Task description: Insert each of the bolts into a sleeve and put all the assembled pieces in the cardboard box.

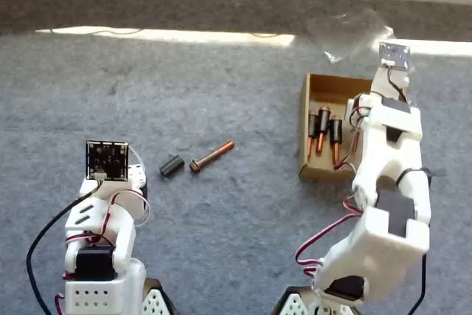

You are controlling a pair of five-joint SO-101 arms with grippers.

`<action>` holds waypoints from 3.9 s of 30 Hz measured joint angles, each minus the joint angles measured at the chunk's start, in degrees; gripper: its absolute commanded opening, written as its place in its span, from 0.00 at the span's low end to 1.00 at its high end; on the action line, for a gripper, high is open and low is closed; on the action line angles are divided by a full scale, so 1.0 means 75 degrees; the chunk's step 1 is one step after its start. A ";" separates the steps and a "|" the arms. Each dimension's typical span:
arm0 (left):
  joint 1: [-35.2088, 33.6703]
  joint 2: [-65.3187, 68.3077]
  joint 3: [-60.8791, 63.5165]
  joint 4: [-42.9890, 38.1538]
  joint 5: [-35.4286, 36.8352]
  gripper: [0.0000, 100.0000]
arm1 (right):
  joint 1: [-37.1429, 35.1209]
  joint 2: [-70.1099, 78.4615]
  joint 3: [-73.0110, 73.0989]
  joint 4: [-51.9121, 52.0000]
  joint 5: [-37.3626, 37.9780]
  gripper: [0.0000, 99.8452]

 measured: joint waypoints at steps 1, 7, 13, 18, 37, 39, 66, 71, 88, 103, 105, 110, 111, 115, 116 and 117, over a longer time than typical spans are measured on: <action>0.0000 0.0000 0.0000 0.0000 0.0000 0.00 | -0.0023 0.0141 -0.0059 0.0000 0.0000 0.00; 0.0000 0.0000 0.0000 0.0000 0.0000 0.00 | -0.0035 0.0504 -0.0164 0.0012 0.0000 0.01; 0.0000 0.0000 0.0000 0.0000 0.0000 0.00 | -0.0223 0.0527 -0.0281 0.0586 0.0000 0.08; 0.0000 0.0000 0.0000 0.0000 0.0000 0.00 | -0.0399 0.0527 -0.0281 0.0774 0.0000 0.09; 0.0000 0.0000 0.0000 0.0000 0.0000 0.00 | -0.1383 -0.1536 -0.0727 0.1946 0.0000 0.09; 0.0000 0.0000 0.0000 0.0000 0.0000 0.00 | -0.1606 -0.1817 -0.0727 0.2192 0.0000 0.09; -0.1008 0.0000 0.0000 0.0000 0.0000 0.00 | -0.5826 -0.3458 -0.0727 0.3997 -0.0070 0.09; -0.1536 0.0000 0.0000 0.0000 0.0000 0.00 | -0.6377 -0.3458 -0.0727 0.4021 -0.1020 0.09; -0.2110 0.0000 0.0164 0.0000 0.0000 0.00 | -0.7865 -0.3481 0.0527 0.2415 -0.4700 0.09; -0.2602 0.0000 0.0164 0.0000 0.0000 0.00 | -0.7865 -0.3165 0.0375 0.2825 -0.6400 0.09; -0.2602 0.0000 0.0164 0.0000 0.0000 0.00 | -0.7865 -0.2731 -0.0059 0.3235 -0.6716 0.09; -0.2602 0.0000 0.0164 0.0000 0.0000 0.00 | -0.7865 -0.1383 -0.1864 0.4396 -0.7514 0.09; -0.2602 0.0000 0.0164 0.0000 0.0000 0.00 | -0.7865 -0.1055 -0.2239 0.4618 -0.7654 0.09; -0.2602 0.0000 0.0164 0.0000 0.0000 0.00 | -0.7865 0.0293 -0.3810 0.5497 -0.8147 0.09; -0.2602 0.0000 0.0164 0.0000 0.0000 0.00 | -0.7865 0.0633 -0.4208 0.5685 -0.8217 0.09; -0.2602 0.0000 0.0164 0.0000 0.0000 0.00 | -0.7865 0.0973 -0.4630 0.5919 -0.8287 0.09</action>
